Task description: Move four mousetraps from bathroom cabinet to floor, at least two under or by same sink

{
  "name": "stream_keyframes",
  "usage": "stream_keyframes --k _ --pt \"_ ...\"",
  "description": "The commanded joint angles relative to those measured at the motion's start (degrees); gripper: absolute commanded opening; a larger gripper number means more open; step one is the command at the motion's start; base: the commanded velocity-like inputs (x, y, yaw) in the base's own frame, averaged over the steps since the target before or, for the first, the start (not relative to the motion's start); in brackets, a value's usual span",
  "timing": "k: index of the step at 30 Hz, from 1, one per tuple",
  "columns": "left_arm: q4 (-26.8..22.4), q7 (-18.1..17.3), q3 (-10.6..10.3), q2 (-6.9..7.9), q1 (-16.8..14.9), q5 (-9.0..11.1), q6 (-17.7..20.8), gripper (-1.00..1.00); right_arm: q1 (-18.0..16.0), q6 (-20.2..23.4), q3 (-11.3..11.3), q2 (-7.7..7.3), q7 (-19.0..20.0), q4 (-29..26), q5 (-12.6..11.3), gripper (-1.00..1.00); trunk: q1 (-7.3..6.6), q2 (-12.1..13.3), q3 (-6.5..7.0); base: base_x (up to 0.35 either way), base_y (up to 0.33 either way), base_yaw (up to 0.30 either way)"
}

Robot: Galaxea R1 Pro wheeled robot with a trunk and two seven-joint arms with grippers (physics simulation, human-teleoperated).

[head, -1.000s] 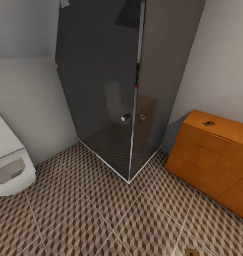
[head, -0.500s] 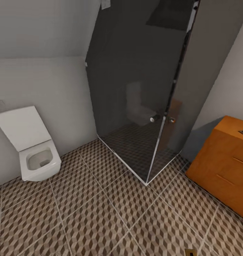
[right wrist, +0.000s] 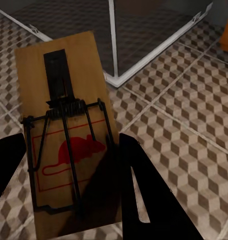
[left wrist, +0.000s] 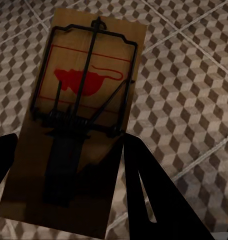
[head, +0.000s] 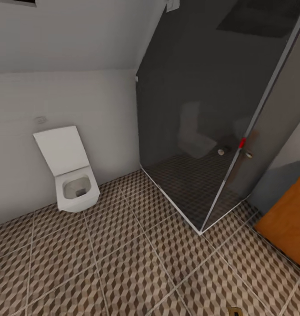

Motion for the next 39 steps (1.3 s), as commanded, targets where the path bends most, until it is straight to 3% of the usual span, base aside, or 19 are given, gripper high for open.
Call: stream_keyframes --k 1,17,39 --pt "0.22 0.01 -0.48 -0.02 -0.10 0.41 -0.29 -1.00 -0.02 -0.15 0.34 -0.04 0.30 0.02 -0.62 -1.00 0.00 -0.04 -0.06 0.000 0.003 0.289" --pt "0.22 0.01 -0.48 -0.02 -0.10 0.39 -0.29 -1.00 -0.01 -0.15 0.36 -0.04 0.30 0.05 -0.62 -1.00 0.00 -0.04 -0.06 -0.001 0.009 0.289" --pt "0.22 0.01 -0.48 -0.02 -0.10 0.43 -0.29 -1.00 -0.01 -0.08 0.36 -0.04 0.30 0.08 -0.62 -1.00 0.00 -0.04 -0.06 -0.053 0.234 0.289"
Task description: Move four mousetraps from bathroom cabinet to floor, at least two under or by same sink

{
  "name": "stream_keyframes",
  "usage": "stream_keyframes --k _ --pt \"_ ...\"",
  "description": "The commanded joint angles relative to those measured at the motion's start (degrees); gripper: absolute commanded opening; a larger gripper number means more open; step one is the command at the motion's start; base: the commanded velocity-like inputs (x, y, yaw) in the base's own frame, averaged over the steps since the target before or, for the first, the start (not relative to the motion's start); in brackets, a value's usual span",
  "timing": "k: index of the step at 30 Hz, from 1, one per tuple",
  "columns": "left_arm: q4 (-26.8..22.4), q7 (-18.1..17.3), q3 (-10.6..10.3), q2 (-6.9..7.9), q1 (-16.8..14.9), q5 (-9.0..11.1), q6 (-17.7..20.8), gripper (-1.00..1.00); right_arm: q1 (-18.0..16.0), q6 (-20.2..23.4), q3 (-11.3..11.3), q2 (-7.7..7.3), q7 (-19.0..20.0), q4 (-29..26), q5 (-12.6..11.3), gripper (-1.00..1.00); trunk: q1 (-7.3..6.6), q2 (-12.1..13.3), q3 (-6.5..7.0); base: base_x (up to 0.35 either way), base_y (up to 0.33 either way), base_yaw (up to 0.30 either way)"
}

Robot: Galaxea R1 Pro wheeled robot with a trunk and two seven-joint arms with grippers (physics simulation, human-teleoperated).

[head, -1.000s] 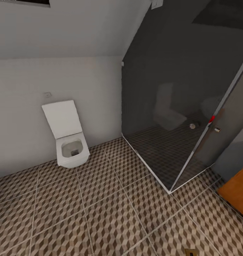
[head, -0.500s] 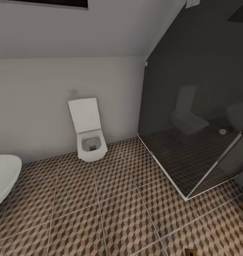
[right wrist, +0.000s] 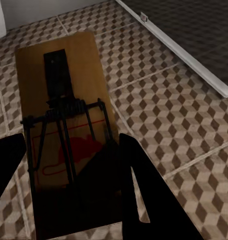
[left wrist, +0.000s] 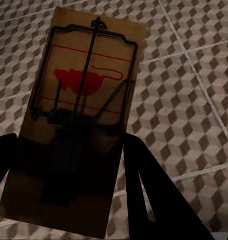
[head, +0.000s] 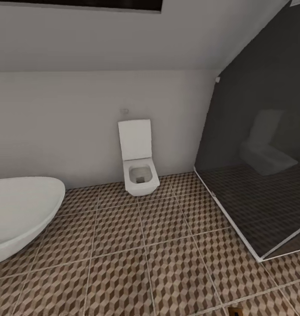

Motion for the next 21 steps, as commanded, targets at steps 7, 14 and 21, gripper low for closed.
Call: stream_keyframes --k 7,14,21 --pt "0.21 0.01 -0.48 -0.02 -0.10 0.41 -0.25 -1.00 0.00 -0.18 0.33 -0.04 0.29 0.00 -0.63 -1.00 0.00 -0.04 -0.06 0.000 0.173 0.289" --pt "0.21 0.06 -0.46 -0.02 -0.10 0.40 -0.27 -1.00 -0.02 -0.19 0.33 -0.04 0.29 0.00 -0.63 -1.00 0.00 -0.04 -0.06 0.000 0.166 0.289" --pt "0.21 0.06 -0.44 -0.02 -0.10 0.41 -0.23 -1.00 -0.03 -0.17 0.33 -0.04 0.29 0.00 -0.63 -1.00 0.00 -0.04 -0.06 0.010 0.226 0.289"
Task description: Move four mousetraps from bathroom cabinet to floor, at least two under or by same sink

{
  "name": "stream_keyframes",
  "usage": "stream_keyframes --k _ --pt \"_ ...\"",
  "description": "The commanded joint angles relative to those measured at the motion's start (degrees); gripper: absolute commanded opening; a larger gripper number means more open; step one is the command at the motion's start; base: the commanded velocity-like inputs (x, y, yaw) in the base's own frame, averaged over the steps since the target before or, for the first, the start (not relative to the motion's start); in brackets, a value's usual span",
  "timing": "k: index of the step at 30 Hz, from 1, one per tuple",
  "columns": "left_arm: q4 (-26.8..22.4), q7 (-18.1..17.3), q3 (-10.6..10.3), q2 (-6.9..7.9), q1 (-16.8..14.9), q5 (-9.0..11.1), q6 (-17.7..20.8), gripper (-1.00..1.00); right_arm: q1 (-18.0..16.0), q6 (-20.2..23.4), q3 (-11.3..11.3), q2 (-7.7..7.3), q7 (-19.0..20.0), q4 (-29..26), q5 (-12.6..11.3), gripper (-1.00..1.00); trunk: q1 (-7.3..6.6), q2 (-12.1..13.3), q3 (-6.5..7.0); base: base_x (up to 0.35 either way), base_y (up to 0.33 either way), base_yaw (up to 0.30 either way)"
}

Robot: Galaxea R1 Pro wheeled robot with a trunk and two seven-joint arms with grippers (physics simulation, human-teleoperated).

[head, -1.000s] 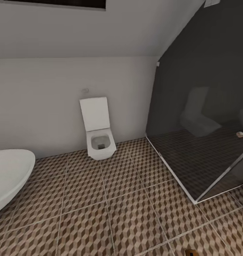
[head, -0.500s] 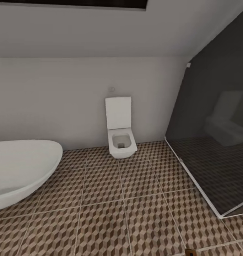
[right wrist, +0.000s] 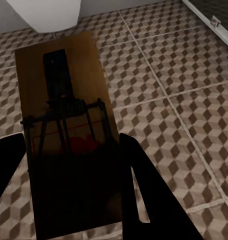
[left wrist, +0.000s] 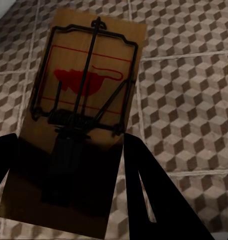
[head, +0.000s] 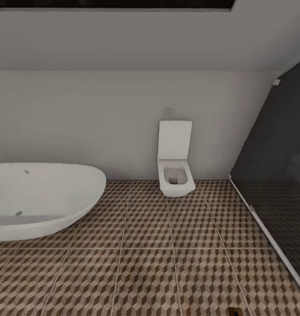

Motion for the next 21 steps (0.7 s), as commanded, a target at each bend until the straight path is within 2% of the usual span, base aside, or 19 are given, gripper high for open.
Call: stream_keyframes --k 1,12,21 --pt "0.21 0.02 -0.49 -0.02 -0.10 0.41 -0.27 -1.00 -0.01 -0.17 0.33 -0.04 0.29 0.00 -0.63 -1.00 0.01 -0.04 -0.06 0.070 0.210 0.289" --pt "0.21 0.04 -0.45 -0.02 -0.10 0.42 -0.23 -1.00 0.01 -0.21 0.33 -0.04 0.29 0.00 -0.63 -1.00 0.01 -0.04 -0.06 0.163 0.170 0.289" --pt "0.21 0.05 -0.44 -0.02 -0.10 0.42 -0.22 -1.00 -0.01 -0.23 0.33 -0.04 0.29 0.00 -0.63 -1.00 0.01 -0.04 -0.06 0.283 0.092 0.289"
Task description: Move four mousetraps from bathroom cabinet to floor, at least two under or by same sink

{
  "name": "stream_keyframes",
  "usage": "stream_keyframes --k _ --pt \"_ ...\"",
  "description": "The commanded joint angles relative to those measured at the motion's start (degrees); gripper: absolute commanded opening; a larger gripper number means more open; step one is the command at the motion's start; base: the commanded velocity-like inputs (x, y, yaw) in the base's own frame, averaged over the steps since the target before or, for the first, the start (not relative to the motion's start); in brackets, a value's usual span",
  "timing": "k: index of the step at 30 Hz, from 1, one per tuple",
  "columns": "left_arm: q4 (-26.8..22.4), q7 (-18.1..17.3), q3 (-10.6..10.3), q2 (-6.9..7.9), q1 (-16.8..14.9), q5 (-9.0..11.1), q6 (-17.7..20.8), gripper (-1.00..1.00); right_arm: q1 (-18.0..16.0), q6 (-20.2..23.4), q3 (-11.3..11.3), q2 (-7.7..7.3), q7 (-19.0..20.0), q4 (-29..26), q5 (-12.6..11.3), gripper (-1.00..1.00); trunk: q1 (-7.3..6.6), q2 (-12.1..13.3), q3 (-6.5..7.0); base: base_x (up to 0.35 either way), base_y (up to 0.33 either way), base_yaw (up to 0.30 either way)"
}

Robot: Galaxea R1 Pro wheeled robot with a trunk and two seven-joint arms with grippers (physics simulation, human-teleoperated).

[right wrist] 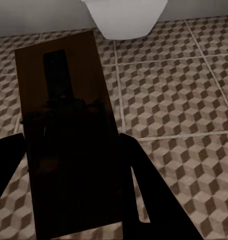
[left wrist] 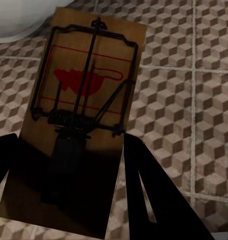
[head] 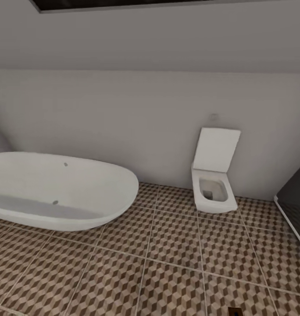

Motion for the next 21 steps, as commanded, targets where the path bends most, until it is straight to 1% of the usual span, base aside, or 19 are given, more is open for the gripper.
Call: stream_keyframes --k 1,6,9,13,21 --pt "0.22 0.02 -0.48 -0.02 -0.10 0.41 -0.29 -1.00 -0.02 -0.14 0.34 -0.04 0.30 0.01 -0.63 -1.00 0.04 -0.04 -0.05 0.325 0.011 0.289" --pt "0.22 0.02 -0.48 -0.02 -0.10 0.41 -0.29 -1.00 0.00 -0.12 0.34 -0.04 0.30 0.01 -0.63 -1.00 0.04 -0.04 -0.05 0.317 -0.007 0.289" --pt "0.22 0.02 -0.48 -0.02 -0.10 0.42 -0.29 -1.00 -0.01 -0.13 0.34 -0.04 0.30 0.01 -0.63 -1.00 0.04 -0.04 -0.05 0.134 0.059 0.290" --pt "0.22 0.02 -0.48 -0.02 -0.10 0.42 -0.29 -1.00 0.00 -0.14 0.34 -0.04 0.30 0.01 -0.63 -1.00 0.04 -0.04 -0.05 0.038 0.212 0.289" --pt "0.22 0.02 -0.48 -0.02 -0.10 0.41 -0.29 -1.00 0.01 -0.15 0.34 -0.04 0.30 0.01 -0.63 -1.00 0.04 -0.04 -0.05 0.005 0.271 0.289"
